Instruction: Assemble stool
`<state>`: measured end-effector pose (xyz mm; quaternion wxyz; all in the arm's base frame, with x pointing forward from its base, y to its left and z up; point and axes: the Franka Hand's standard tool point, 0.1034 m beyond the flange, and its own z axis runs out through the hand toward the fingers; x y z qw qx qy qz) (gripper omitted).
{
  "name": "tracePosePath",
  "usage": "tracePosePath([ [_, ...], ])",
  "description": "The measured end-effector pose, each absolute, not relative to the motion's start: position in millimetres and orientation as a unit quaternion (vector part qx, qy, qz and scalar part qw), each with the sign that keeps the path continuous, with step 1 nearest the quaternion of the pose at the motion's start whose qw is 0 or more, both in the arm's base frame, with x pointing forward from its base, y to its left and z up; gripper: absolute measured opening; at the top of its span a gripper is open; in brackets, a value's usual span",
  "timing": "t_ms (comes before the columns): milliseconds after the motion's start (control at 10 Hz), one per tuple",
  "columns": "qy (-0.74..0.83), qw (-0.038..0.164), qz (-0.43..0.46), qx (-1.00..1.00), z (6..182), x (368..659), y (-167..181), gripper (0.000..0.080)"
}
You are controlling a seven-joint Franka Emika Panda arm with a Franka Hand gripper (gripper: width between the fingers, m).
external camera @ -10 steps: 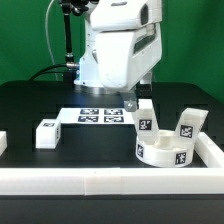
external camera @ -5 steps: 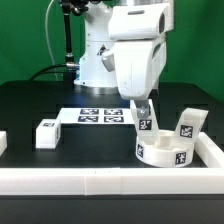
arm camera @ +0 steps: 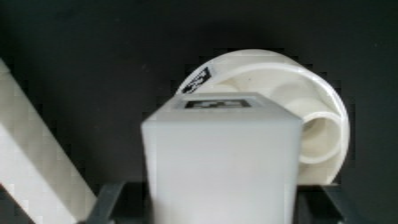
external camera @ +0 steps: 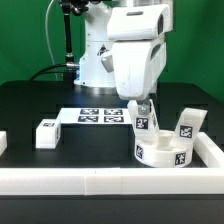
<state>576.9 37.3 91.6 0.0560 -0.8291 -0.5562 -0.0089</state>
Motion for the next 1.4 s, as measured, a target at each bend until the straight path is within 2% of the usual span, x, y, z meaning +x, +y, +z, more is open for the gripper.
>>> tracePosePath([
  [200,-0.54,0.057,-0.008,-0.84,91.6,576.9,37.2,0.0334],
  [800,-0.26,0.043,-0.022,-0.964,91.1,576.5,35.6,0.0335],
  [1400,0.033,0.05,-0.032,-0.998,90.9,576.8,41.5,0.0337],
])
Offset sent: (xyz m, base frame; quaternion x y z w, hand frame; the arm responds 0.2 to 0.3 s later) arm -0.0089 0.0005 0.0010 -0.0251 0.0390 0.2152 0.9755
